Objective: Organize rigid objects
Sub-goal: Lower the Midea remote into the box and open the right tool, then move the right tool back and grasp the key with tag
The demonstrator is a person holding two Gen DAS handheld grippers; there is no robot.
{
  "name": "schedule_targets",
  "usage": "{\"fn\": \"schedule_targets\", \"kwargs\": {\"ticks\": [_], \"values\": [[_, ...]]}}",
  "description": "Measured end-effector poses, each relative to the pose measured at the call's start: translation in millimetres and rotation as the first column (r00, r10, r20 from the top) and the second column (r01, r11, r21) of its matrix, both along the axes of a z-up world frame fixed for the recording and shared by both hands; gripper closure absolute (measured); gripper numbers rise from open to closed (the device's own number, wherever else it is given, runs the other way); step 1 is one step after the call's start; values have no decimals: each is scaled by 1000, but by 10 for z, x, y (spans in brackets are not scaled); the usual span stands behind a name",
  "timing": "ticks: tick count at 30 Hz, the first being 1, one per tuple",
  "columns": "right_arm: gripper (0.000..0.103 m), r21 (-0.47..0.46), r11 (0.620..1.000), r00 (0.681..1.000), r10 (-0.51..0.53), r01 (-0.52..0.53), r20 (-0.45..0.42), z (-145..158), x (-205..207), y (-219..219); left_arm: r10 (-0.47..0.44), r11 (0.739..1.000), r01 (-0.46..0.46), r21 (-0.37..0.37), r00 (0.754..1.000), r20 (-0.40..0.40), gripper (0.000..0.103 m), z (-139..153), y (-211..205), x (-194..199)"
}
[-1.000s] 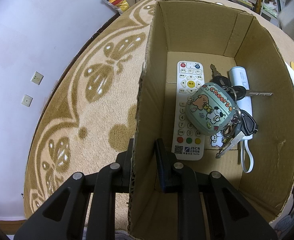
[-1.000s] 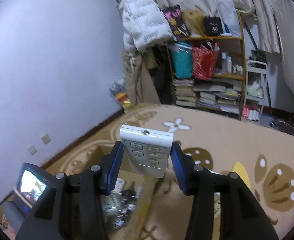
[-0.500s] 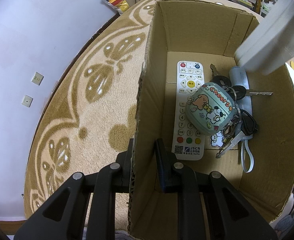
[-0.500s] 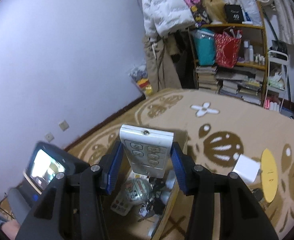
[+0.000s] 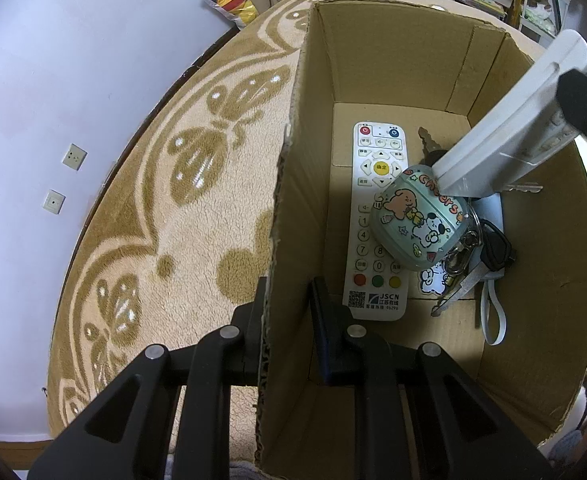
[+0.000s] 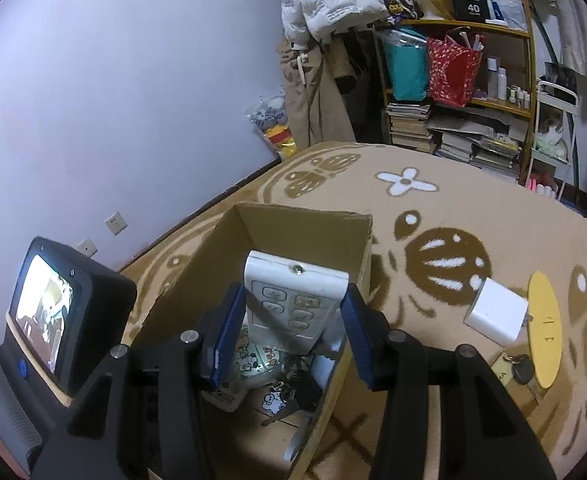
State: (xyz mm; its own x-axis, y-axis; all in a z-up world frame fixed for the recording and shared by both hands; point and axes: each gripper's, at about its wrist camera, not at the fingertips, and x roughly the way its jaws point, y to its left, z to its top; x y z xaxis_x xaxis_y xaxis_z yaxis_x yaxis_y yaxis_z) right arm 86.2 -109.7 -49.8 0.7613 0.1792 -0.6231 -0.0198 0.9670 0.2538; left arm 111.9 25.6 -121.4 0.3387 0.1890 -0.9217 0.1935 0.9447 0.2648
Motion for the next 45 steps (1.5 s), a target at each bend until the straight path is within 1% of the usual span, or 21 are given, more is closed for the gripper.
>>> {"fn": "schedule_targets", "kwargs": {"ticks": [2, 3, 5, 7, 11, 15, 18, 22, 27, 30, 37, 45], "values": [[48, -4, 1000, 1000, -11, 11, 10, 40, -15, -33, -1, 1000, 1, 1, 1000, 0, 84, -2, 2, 4], [42, -7, 1000, 1000, -14, 15, 18, 62, -19, -51, 0, 1000, 0, 0, 1000, 0, 84, -3, 4, 6], [34, -7, 1000, 999, -25, 25, 32, 102, -41, -88, 0, 1000, 0, 0, 1000, 0, 84, -4, 5, 7], [34, 8, 1000, 999, -22, 22, 47, 130, -56, -126, -1, 1000, 1, 0, 1000, 0, 84, -2, 5, 8], [32, 19, 999, 999, -37, 37, 25, 120, -31, -186, 0, 1000, 0, -1, 1000, -1, 84, -12, 16, 15], [17, 27, 997, 997, -73, 73, 11, 102, -38, -306, 0, 1000, 0, 0, 1000, -2, 84, -16, 22, 22], [13, 22, 992, 992, -123, 124, -15, 69, -44, -479, 0, 1000, 0, -1, 1000, -3, 84, -12, 27, 28], [11, 10, 980, 977, -197, 198, -78, -40, -57, -762, 1, 1000, -1, -2, 1000, -3, 84, -10, 27, 29], [11, 40, 959, 949, -270, 280, -163, -223, -74, -1129, 1, 1000, -1, -1, 1000, -3, 84, -11, 27, 29], [11, 53, 949, 935, -295, 311, -194, -304, -84, -1295, 0, 1000, 0, 0, 1000, -3, 84, -12, 27, 28], [11, 78, 935, 915, -319, 347, -247, -477, -106, -1518, 0, 1000, 0, 2, 1000, -2, 84, -14, 23, 29], [12, 101, 923, 880, -314, 370, -356, -754, -64, -1639, -1, 1000, 1, 3, 1000, -2, 84, -20, 17, 25]]}}
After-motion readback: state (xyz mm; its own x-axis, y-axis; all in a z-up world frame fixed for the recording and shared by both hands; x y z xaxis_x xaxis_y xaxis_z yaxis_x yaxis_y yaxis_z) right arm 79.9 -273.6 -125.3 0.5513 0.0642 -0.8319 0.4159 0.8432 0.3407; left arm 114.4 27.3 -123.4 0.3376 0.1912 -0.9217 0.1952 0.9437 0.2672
